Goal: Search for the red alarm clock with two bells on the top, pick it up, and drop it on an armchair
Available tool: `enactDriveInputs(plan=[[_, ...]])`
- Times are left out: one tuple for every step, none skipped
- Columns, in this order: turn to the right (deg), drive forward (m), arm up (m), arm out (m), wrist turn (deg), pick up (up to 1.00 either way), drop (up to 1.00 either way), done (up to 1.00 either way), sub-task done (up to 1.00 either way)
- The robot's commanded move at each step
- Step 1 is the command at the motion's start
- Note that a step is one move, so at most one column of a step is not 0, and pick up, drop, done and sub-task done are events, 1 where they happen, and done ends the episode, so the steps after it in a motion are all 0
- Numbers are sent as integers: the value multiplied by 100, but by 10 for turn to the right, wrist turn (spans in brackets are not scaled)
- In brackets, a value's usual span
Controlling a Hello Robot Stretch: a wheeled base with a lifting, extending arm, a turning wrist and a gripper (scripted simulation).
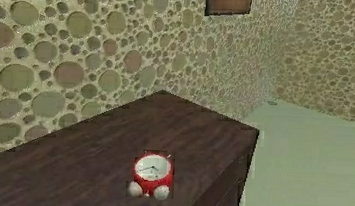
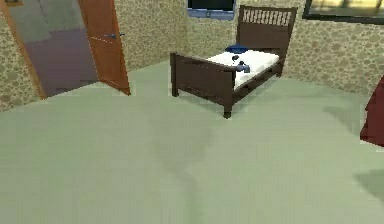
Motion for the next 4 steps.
enactDriveInputs(plan=[[300,0,0,0,0,0,0,0,0],[0,5,0,0,0,0,0,0,0],[-450,0,0,0,0,0,0,0,0],[-450,0,0,0,0,0,0,0,0]])
